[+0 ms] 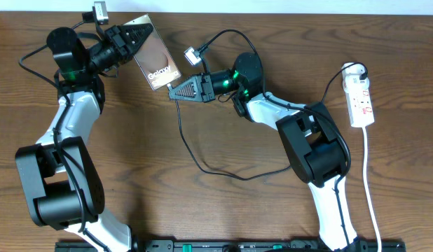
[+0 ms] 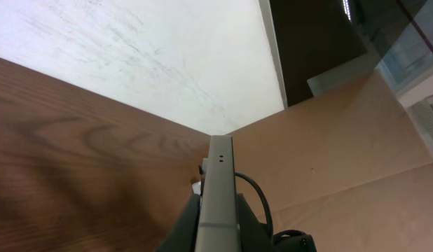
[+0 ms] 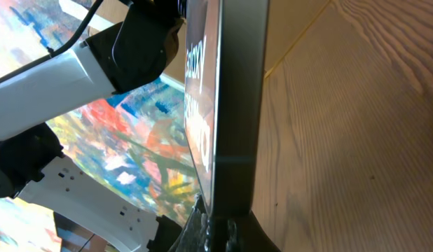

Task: Plug charger to phone and switch on socket

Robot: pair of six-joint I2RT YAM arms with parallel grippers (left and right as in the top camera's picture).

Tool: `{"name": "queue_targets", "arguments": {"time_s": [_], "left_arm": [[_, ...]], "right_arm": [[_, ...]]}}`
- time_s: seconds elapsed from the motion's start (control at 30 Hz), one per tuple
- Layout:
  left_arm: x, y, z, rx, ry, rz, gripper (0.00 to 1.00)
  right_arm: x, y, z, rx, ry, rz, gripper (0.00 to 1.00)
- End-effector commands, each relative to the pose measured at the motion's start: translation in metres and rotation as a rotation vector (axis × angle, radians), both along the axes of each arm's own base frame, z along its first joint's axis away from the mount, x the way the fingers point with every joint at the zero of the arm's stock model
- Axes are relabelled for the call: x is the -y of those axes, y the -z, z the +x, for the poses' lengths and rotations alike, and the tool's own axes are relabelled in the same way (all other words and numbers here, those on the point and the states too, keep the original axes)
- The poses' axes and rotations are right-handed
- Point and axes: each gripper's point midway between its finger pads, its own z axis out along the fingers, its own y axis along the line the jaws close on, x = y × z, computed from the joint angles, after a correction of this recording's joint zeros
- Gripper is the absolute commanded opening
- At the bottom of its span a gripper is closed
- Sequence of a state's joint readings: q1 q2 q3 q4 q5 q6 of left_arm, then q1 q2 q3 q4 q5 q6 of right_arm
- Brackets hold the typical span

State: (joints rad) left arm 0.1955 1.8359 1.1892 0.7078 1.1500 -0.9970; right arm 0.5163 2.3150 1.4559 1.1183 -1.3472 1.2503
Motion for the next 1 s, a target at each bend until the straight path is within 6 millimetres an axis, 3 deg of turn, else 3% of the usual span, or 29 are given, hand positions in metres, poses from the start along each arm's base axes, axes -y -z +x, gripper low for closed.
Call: {"name": "queue_targets", "arguments": {"time_s": [0.0, 0.97], "left_arm": [[0.001, -0.013, -0.005, 0.060, 0.013, 0.025, 0.07], [-0.007, -0.013, -0.003, 0.058, -0.005, 0.025, 0.08]], "right_arm": [[-0.001, -0.010, -0.001, 0.025, -0.009, 0.013, 0.01], [-0.003, -0.009, -0.005, 0.027, -0.025, 0.010, 0.01]]}}
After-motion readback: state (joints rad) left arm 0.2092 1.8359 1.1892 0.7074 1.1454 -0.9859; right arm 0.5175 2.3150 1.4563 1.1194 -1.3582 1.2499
